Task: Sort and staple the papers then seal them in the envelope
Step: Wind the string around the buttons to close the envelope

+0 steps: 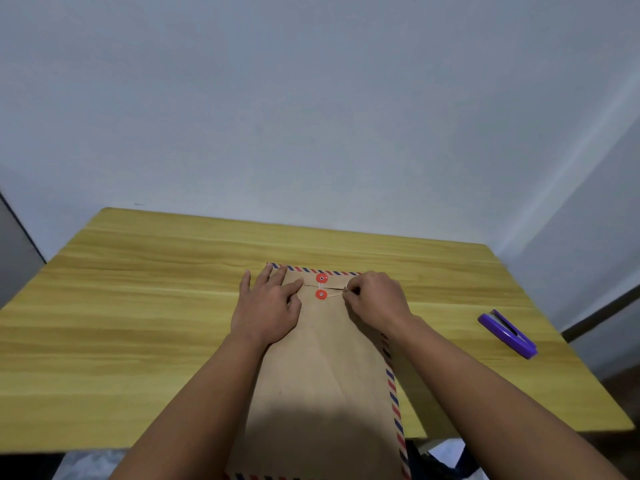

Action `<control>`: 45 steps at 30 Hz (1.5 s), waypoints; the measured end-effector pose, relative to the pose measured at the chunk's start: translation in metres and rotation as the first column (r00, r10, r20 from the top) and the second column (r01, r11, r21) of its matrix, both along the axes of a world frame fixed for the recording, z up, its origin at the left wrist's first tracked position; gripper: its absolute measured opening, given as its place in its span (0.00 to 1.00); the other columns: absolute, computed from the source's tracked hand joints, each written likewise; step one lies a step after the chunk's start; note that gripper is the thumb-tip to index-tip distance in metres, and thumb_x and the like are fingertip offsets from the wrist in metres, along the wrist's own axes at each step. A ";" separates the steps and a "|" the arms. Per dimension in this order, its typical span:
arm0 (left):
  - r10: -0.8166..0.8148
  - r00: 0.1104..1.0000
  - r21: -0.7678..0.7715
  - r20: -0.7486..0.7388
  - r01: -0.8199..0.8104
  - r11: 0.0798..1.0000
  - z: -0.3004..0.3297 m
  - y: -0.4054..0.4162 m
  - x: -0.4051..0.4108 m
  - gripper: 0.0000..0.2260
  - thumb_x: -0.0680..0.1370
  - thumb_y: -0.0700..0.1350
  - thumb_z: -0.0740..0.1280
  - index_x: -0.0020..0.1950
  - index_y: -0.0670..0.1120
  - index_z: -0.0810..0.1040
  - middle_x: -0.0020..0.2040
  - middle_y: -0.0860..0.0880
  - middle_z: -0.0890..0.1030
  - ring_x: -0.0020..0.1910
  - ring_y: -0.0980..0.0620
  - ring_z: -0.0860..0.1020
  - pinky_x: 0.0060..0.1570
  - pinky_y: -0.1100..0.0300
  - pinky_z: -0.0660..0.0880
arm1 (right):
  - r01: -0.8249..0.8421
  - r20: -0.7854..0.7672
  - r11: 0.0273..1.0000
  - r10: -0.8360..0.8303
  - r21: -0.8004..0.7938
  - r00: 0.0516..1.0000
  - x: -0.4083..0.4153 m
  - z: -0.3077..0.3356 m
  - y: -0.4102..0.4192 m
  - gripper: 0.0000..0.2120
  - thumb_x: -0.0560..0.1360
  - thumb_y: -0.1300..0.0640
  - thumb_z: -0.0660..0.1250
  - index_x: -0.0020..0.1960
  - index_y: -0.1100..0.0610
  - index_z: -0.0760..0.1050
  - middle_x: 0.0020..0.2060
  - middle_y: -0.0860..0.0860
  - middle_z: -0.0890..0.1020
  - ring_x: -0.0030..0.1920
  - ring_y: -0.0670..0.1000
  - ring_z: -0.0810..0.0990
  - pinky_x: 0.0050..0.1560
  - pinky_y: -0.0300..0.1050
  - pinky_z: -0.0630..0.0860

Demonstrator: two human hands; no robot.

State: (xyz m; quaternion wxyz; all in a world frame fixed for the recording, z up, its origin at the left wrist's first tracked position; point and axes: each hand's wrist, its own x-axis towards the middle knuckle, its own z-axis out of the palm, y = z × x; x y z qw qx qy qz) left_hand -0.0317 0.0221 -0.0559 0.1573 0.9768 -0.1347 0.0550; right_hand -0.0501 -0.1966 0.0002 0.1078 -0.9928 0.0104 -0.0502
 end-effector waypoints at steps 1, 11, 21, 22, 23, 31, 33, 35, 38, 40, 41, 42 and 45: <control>-0.001 1.000 -0.001 0.003 0.001 1.000 0.000 0.000 0.000 0.23 0.81 0.54 0.53 0.77 0.61 0.68 0.82 0.51 0.62 0.82 0.48 0.53 0.79 0.39 0.45 | 0.020 0.005 1.000 -0.020 0.013 1.000 0.006 0.002 -0.001 0.10 0.78 0.54 0.66 0.46 0.49 0.87 0.45 0.44 0.87 0.51 0.53 0.83 0.53 0.51 0.73; -0.006 1.000 0.006 0.026 0.006 1.000 -0.002 0.000 0.002 0.23 0.81 0.54 0.54 0.76 0.61 0.70 0.82 0.50 0.62 0.82 0.47 0.53 0.78 0.38 0.46 | 0.226 -0.189 0.951 -0.187 0.212 0.964 0.061 0.012 0.010 0.05 0.71 0.55 0.72 0.38 0.52 0.85 0.38 0.44 0.86 0.48 0.51 0.82 0.59 0.57 0.65; -0.006 0.999 0.017 0.035 0.005 1.000 -0.003 0.000 0.002 0.23 0.80 0.54 0.53 0.76 0.61 0.70 0.81 0.50 0.62 0.82 0.47 0.54 0.78 0.37 0.47 | 0.200 -0.223 0.970 -0.165 0.141 0.961 0.093 0.010 0.042 0.03 0.67 0.58 0.70 0.40 0.57 0.80 0.37 0.49 0.84 0.44 0.55 0.81 0.53 0.54 0.65; -0.003 0.999 0.017 0.037 0.002 1.000 -0.003 0.000 0.002 0.23 0.80 0.54 0.53 0.75 0.61 0.70 0.81 0.50 0.63 0.82 0.47 0.54 0.78 0.37 0.48 | 0.179 -0.213 0.977 -0.151 0.118 0.965 0.094 0.010 0.045 0.01 0.67 0.60 0.69 0.38 0.56 0.79 0.36 0.49 0.83 0.44 0.55 0.81 0.53 0.55 0.65; -0.002 0.999 0.013 0.038 0.001 1.000 -0.003 0.000 0.002 0.23 0.80 0.54 0.53 0.75 0.61 0.70 0.81 0.50 0.63 0.82 0.47 0.54 0.78 0.37 0.47 | 0.162 -0.201 0.982 -0.140 0.095 0.970 0.094 0.010 0.049 0.02 0.66 0.61 0.68 0.37 0.55 0.78 0.35 0.49 0.82 0.43 0.56 0.81 0.53 0.55 0.64; -0.001 0.999 0.007 0.032 0.000 1.000 -0.003 -0.001 0.002 0.23 0.80 0.54 0.54 0.75 0.61 0.70 0.81 0.50 0.62 0.82 0.47 0.54 0.78 0.38 0.47 | 0.177 -0.223 0.965 -0.132 0.194 0.966 0.089 0.016 0.042 0.06 0.65 0.59 0.72 0.41 0.58 0.84 0.38 0.50 0.85 0.42 0.55 0.82 0.47 0.50 0.71; 0.001 0.999 0.010 0.033 -0.002 1.000 -0.003 -0.001 0.003 0.23 0.80 0.54 0.54 0.75 0.61 0.70 0.81 0.50 0.62 0.82 0.47 0.55 0.78 0.37 0.47 | 0.191 -0.289 0.927 -0.095 0.324 0.953 0.087 0.026 0.027 0.11 0.65 0.58 0.78 0.43 0.64 0.86 0.37 0.55 0.85 0.38 0.55 0.80 0.40 0.48 0.73; 0.002 1.000 0.011 0.027 -0.002 1.000 -0.003 0.000 0.003 0.23 0.80 0.54 0.54 0.76 0.62 0.70 0.82 0.50 0.62 0.82 0.47 0.54 0.78 0.38 0.47 | 0.225 -0.347 0.860 -0.060 0.459 0.936 0.082 0.033 0.010 0.12 0.68 0.61 0.80 0.47 0.68 0.86 0.40 0.59 0.86 0.38 0.53 0.77 0.40 0.46 0.71; 0.002 1.000 -0.002 0.023 -0.002 1.000 -0.003 -0.001 0.002 0.23 0.80 0.54 0.54 0.76 0.62 0.70 0.82 0.50 0.62 0.82 0.47 0.54 0.78 0.38 0.46 | 0.327 -0.387 0.755 -0.106 0.568 0.916 0.073 0.034 -0.009 0.14 0.68 0.61 0.81 0.49 0.69 0.86 0.41 0.60 0.86 0.38 0.52 0.77 0.41 0.44 0.71; 0.005 1.000 -0.007 0.021 -0.005 1.000 -0.002 -0.002 0.001 0.23 0.80 0.54 0.54 0.76 0.62 0.70 0.82 0.50 0.62 0.82 0.47 0.54 0.79 0.38 0.46 | 0.347 -0.368 0.735 -0.141 0.583 0.919 0.072 0.031 -0.015 0.16 0.68 0.61 0.82 0.49 0.70 0.85 0.37 0.57 0.83 0.32 0.49 0.76 0.35 0.37 0.69; 0.006 1.000 -0.004 0.018 -0.005 1.000 -0.002 -0.002 0.001 0.23 0.81 0.54 0.54 0.76 0.62 0.69 0.82 0.50 0.62 0.82 0.47 0.54 0.79 0.38 0.46 | 0.349 -0.360 0.736 -0.154 0.580 0.920 0.071 0.029 -0.016 0.14 0.68 0.61 0.81 0.49 0.70 0.85 0.35 0.55 0.83 0.29 0.47 0.76 0.31 0.35 0.69; 0.005 1.000 0.001 0.016 -0.005 1.000 -0.002 -0.002 0.001 0.23 0.81 0.54 0.53 0.76 0.62 0.69 0.82 0.50 0.62 0.82 0.47 0.54 0.79 0.38 0.46 | 0.344 -0.352 0.740 -0.155 0.577 0.923 0.071 0.027 -0.016 0.13 0.69 0.62 0.81 0.48 0.69 0.86 0.35 0.54 0.83 0.30 0.47 0.77 0.32 0.35 0.71; 0.002 1.000 0.008 0.019 -0.002 1.000 -0.001 -0.002 0.000 0.23 0.81 0.54 0.53 0.76 0.62 0.69 0.82 0.50 0.62 0.82 0.47 0.54 0.79 0.38 0.46 | 0.296 -0.308 0.804 -0.148 0.515 0.940 0.071 0.018 -0.012 0.04 0.69 0.60 0.80 0.37 0.59 0.86 0.36 0.49 0.87 0.40 0.52 0.84 0.50 0.52 0.83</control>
